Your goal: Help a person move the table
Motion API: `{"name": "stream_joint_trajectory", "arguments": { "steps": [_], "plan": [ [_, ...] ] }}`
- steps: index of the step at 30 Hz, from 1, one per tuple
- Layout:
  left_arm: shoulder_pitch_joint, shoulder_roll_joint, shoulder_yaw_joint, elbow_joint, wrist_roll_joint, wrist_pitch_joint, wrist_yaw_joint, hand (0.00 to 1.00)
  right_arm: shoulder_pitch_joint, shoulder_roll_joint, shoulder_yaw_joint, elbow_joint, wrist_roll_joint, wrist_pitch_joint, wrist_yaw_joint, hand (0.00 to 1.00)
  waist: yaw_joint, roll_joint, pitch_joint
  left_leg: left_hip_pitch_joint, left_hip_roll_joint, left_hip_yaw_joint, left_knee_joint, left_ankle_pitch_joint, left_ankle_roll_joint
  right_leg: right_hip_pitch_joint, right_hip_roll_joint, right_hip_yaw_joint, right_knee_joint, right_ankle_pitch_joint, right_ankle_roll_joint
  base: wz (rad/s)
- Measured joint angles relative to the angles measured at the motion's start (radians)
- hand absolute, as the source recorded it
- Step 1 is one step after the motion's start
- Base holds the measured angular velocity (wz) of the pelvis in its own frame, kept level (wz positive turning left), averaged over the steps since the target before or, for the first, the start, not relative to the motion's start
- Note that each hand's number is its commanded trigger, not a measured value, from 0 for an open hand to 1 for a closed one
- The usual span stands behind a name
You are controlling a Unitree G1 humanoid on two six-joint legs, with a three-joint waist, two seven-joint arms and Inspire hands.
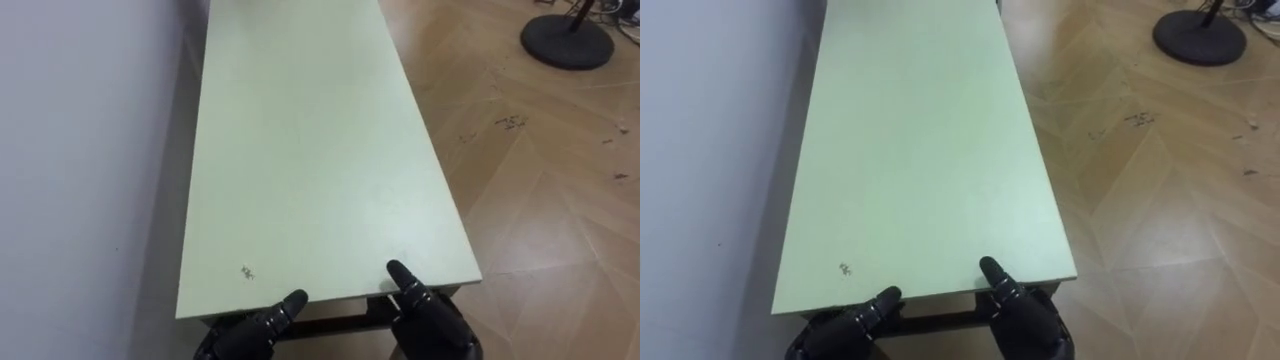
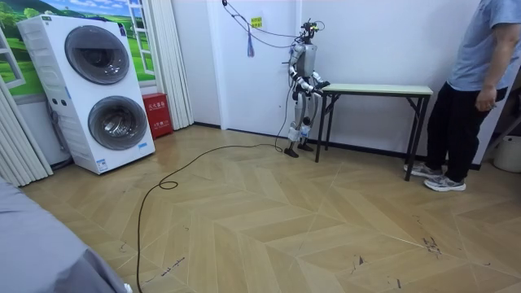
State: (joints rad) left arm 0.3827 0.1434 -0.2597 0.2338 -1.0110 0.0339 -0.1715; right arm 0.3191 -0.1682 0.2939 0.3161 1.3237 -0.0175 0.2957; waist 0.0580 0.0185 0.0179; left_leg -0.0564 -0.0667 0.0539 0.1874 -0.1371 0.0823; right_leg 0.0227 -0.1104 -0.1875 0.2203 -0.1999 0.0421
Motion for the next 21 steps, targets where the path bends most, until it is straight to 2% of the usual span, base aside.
{"name": "stream_joint_trajectory", "arguments": {
  "steps": [4, 11, 15, 18, 21],
  "plan": [
    [-0.003, 0.001, -0.009, 0.003, 0.002, 0.000, -0.003, 0.00, 0.009, -0.003, -0.002, 0.000, -0.043, 0.007, 0.030, 0.00, -0.002, 0.003, -0.0022, 0.001, 0.001, 0.001, 0.000, 0.000, 0.000, 0.000, 0.000, 0.000, 0.000, 0.000, 0.000, 0.00],
    [-0.002, 0.003, -0.026, 0.004, 0.002, 0.001, -0.032, 0.00, 0.016, -0.005, -0.003, 0.001, -0.110, 0.021, 0.072, 0.00, -0.016, 0.002, -0.0016, 0.001, 0.001, -0.001, -0.001, 0.000, 0.000, 0.002, 0.002, 0.008, 0.000, 0.001, 0.000, 0.00],
    [-0.008, 0.013, -0.027, 0.004, 0.009, 0.001, -0.056, 0.00, -0.009, -0.007, -0.005, 0.057, -0.184, 0.021, 0.135, 0.00, -0.028, -0.002, 0.0001, 0.001, 0.004, 0.003, -0.005, -0.001, -0.001, 0.002, 0.006, 0.017, 0.000, 0.003, -0.001, -0.04],
    [-0.014, 0.016, -0.017, 0.009, 0.096, 0.001, -0.079, 0.00, -0.017, -0.012, -0.012, 0.091, -0.264, 0.023, 0.179, 0.00, -0.026, -0.005, 0.0021, 0.008, 0.004, 0.001, -0.004, -0.001, -0.002, 0.011, 0.006, 0.016, -0.002, 0.003, -0.001, 0.00],
    [-0.019, 0.034, -0.017, 0.013, 0.199, 0.002, -0.086, 0.00, -0.027, -0.030, -0.010, 0.100, -0.335, 0.036, 0.212, 0.00, -0.026, -0.009, 0.0012, 0.008, 0.005, 0.000, -0.003, -0.001, -0.002, 0.013, 0.006, 0.013, -0.003, 0.003, -0.001, 0.01]
  ]
}}
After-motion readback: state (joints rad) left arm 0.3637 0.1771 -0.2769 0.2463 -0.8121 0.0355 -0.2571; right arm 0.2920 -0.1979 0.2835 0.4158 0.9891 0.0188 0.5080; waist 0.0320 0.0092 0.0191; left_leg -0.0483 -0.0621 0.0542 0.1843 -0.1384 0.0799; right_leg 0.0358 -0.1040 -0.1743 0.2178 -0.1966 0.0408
